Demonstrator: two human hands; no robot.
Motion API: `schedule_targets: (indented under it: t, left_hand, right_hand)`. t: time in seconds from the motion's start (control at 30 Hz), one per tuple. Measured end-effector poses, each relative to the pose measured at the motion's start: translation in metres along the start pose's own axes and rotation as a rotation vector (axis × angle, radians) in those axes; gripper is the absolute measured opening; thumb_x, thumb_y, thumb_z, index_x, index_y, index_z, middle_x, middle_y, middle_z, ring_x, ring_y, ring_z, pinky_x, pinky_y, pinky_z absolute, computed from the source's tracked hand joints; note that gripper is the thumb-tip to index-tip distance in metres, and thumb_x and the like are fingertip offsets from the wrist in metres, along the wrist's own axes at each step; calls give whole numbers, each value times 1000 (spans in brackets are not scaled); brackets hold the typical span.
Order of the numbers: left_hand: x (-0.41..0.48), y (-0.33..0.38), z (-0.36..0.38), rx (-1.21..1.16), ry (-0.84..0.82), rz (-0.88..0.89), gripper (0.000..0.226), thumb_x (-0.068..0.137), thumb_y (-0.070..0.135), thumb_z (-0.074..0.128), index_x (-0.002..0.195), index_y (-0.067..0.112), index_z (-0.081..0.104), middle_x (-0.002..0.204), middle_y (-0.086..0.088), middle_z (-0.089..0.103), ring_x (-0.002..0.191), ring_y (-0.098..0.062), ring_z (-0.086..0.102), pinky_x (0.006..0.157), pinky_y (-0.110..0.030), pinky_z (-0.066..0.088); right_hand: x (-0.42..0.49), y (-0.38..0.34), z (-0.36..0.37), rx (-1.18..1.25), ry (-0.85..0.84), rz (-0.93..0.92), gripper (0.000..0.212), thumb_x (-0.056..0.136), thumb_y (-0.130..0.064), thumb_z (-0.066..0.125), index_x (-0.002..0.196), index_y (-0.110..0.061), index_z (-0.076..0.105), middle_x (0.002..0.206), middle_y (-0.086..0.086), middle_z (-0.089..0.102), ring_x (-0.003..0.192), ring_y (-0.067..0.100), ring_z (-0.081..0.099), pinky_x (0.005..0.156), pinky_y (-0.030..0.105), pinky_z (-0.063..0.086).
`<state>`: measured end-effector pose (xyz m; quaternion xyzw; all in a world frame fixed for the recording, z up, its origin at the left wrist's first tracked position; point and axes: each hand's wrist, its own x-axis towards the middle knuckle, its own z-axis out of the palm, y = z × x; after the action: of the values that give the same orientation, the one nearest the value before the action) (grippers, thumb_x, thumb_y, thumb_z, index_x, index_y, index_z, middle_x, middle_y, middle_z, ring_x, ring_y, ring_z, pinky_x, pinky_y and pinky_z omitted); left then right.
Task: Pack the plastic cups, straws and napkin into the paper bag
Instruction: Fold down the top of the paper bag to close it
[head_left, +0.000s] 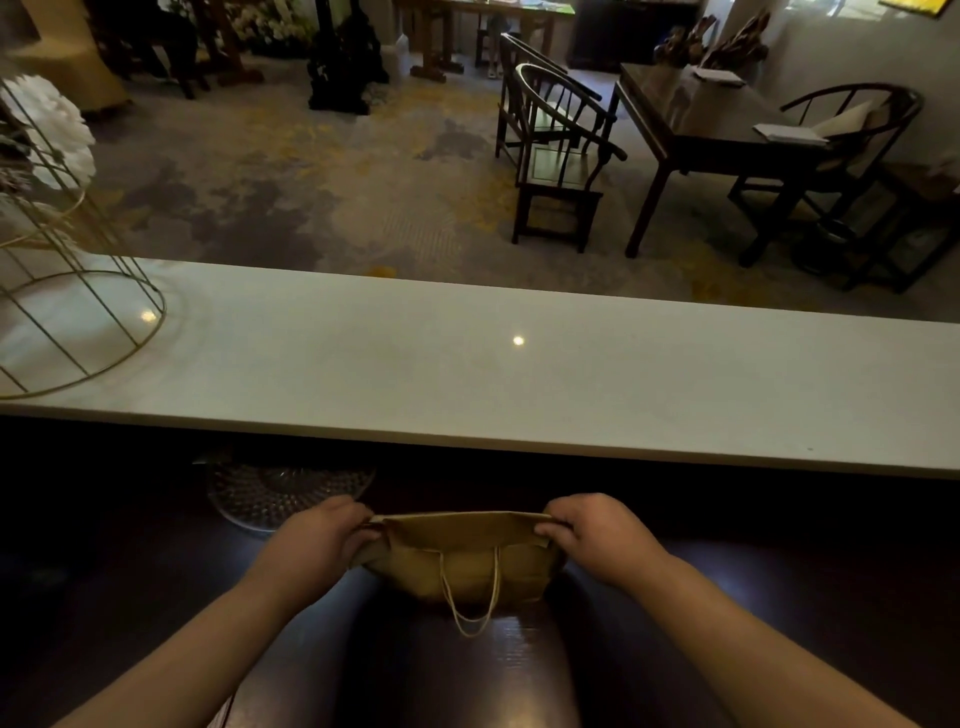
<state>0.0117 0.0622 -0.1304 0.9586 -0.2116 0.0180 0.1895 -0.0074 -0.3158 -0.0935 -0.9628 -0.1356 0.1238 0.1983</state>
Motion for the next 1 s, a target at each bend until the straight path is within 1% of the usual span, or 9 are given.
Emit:
schedule_targets:
  t: [0.1,0.17,0.3,0.43,0.53,0.7,0.83,0.93,1.0]
  left_hand:
    - [-3,1,-8,-32,-85,-73,20,88,38,67,97,24,78,89,3,72,81,-19,70,69,-32,52]
    - [-2,2,-10,14,-86,-71,17,84,29,68,94,23,79,87,1,74,81,-24,72,68,-33,53]
    - [5,0,-14,27,-84,-27,31,82,52,58,84,26,75,79,6,69,80,-20,66,66,-31,49]
    - [14,14,-16,-24,-160,31,38,78,61,69,100,31,72,95,12,67,92,-11,61,78,-27,49]
    - [19,21,-11,2,-214,-9,49,79,72,55,103,33,71,98,12,69,95,-10,61,80,-30,50]
    - [23,31,-5,115,-166,6,34,94,52,60,85,20,69,90,-1,71,90,-21,66,68,-31,37]
    - [27,38,-10,164,-219,-65,33,95,53,58,88,22,68,95,1,71,95,-20,66,72,-33,42]
    - [35,46,-18,361,-305,14,41,95,60,52,102,24,70,107,2,71,108,-21,63,87,-37,46]
    - [41,61,-20,449,-335,74,48,95,64,47,109,25,70,112,2,71,112,-22,62,90,-38,45]
  right_hand:
    - [0,2,-1,-15,-13,8,21,99,-41,62,81,-31,62,77,-12,62,75,9,60,67,32,49]
    - [0,2,3,-61,3,-6,24,100,-41,60,81,-25,63,79,-7,65,77,15,63,67,34,48]
    - [1,3,7,-12,33,26,23,98,-42,62,89,-22,69,82,-3,69,78,18,64,67,34,50]
    - [0,0,7,68,57,81,14,95,-39,68,95,-25,71,80,-10,65,76,10,61,67,29,49]
    - [-4,0,11,122,51,130,11,93,-38,71,94,-27,70,82,-10,68,78,7,63,70,29,52]
    - [-5,0,10,124,39,159,16,92,-35,73,81,-29,62,74,-11,63,72,6,61,65,29,48]
    - [-4,-5,5,44,30,144,14,92,-39,70,88,-27,65,77,-11,61,77,12,61,66,29,46]
    - [3,-22,-5,-207,-34,39,19,93,-45,62,96,-27,66,93,-7,68,92,18,63,81,36,51]
    - [14,-43,-9,-384,-81,-44,25,95,-48,58,103,-26,68,104,0,71,104,25,62,91,41,47]
